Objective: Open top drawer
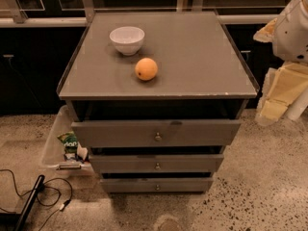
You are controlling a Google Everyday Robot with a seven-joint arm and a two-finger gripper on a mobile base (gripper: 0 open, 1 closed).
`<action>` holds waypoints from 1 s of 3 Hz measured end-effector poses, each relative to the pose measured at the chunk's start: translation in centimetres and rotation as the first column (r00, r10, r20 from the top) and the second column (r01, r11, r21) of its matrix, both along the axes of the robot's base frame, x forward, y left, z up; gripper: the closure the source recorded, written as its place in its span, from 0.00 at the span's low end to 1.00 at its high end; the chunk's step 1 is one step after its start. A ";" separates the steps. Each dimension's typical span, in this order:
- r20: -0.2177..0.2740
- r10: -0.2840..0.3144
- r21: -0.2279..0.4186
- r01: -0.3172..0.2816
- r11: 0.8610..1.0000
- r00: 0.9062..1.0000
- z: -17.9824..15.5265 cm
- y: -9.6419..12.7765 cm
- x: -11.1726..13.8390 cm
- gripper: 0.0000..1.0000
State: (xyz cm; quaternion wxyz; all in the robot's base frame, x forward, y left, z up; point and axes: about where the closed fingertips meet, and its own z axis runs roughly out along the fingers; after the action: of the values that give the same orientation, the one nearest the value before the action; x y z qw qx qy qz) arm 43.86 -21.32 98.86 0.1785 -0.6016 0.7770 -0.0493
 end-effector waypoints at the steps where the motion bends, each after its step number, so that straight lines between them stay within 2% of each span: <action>1: 0.000 0.000 0.000 0.000 1.000 1.000 0.0 0.0 0.0 0.00; 2: -0.045 0.001 0.017 0.000 1.000 0.999 -3.2 0.2 0.1 0.00; 3: -0.084 0.036 0.051 -0.031 0.998 0.996 -8.3 0.6 -0.4 0.00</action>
Offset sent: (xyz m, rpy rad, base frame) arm 0.0034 0.0034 -0.0906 0.0476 0.1395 0.0014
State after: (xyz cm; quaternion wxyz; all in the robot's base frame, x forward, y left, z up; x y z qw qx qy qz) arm 43.45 -20.73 90.54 0.1610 -0.6114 0.7748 -0.0011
